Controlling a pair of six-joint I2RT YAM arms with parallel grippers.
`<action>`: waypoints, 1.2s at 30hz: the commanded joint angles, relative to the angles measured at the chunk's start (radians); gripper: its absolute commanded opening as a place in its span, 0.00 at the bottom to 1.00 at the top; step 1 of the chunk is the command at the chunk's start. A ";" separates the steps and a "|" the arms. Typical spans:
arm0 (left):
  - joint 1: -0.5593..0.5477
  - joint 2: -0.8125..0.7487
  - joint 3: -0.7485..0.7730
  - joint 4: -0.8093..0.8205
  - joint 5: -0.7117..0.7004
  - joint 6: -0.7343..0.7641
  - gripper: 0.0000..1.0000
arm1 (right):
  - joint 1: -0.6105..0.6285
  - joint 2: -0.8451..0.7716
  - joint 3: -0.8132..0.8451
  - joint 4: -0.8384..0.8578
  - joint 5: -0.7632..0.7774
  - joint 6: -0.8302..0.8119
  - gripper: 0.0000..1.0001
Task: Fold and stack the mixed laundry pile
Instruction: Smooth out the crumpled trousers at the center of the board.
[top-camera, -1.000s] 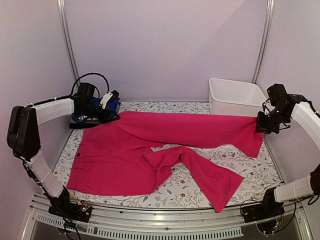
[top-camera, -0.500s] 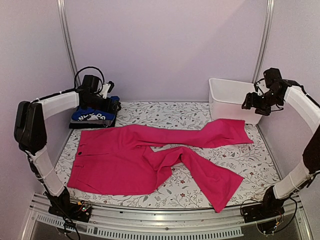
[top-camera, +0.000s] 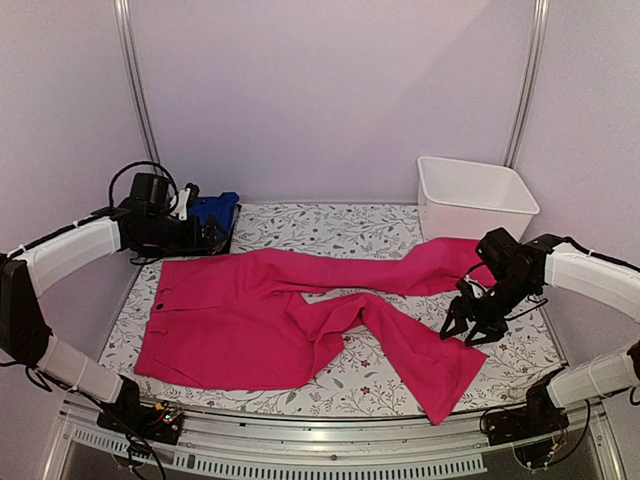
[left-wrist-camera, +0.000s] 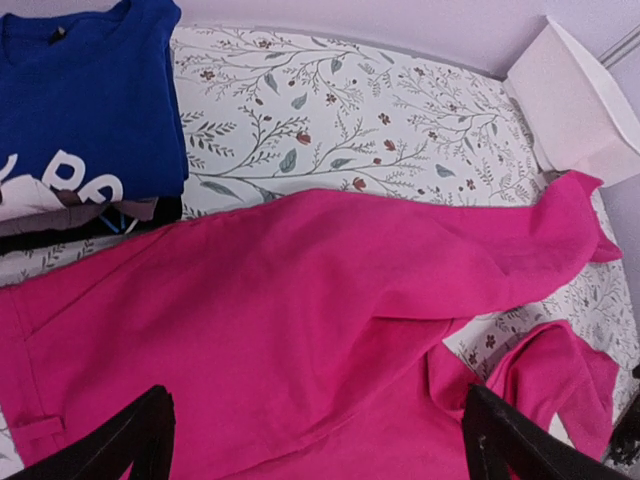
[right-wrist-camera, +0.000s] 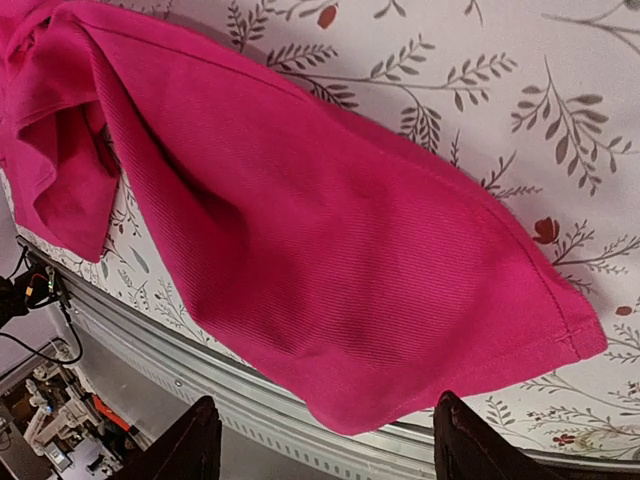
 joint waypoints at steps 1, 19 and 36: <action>0.002 -0.034 -0.075 -0.064 0.054 -0.147 1.00 | 0.023 0.013 -0.102 0.092 -0.076 0.107 0.69; 0.155 0.071 -0.259 -0.254 -0.111 -0.498 1.00 | -0.318 0.319 -0.126 0.248 0.036 0.126 0.78; 0.439 0.400 -0.074 -0.274 -0.262 -0.353 1.00 | -0.679 0.452 0.061 0.265 0.297 -0.022 0.79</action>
